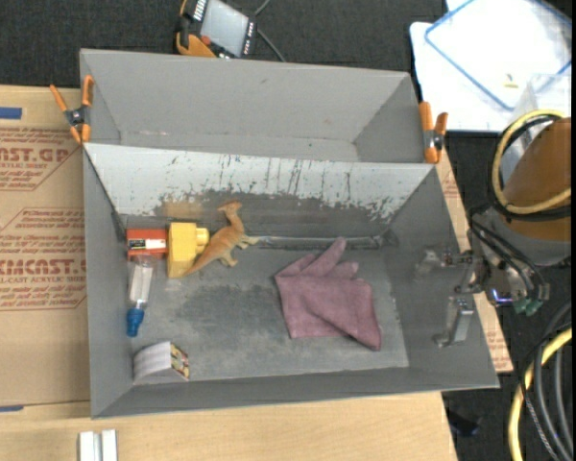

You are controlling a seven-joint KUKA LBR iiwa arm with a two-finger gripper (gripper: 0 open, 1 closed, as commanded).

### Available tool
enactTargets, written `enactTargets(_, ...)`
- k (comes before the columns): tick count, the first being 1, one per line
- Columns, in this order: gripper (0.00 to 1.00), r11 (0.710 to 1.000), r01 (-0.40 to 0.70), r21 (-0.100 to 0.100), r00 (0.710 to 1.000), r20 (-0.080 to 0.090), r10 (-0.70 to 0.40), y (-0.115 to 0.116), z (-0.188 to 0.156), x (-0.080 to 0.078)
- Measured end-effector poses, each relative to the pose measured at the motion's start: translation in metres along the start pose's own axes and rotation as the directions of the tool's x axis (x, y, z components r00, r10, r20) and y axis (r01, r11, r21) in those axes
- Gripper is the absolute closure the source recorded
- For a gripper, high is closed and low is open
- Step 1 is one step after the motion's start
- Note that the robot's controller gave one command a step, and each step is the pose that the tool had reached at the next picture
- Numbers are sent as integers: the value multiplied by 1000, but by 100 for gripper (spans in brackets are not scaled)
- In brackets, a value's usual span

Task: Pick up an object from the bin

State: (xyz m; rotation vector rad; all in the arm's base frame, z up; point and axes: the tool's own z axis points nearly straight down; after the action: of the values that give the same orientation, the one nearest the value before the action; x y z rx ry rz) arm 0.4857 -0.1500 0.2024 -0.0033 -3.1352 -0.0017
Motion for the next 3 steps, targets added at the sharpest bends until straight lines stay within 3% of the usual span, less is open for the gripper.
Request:
enactTargets(1,0,1000,2,2,1000,8,-2,1,-4,-2)
enactTargets(2,0,985,-172,-1,985,10,172,51,99,-12)
enactTargets(3,0,998,-67,3,998,13,67,75,75,-25)
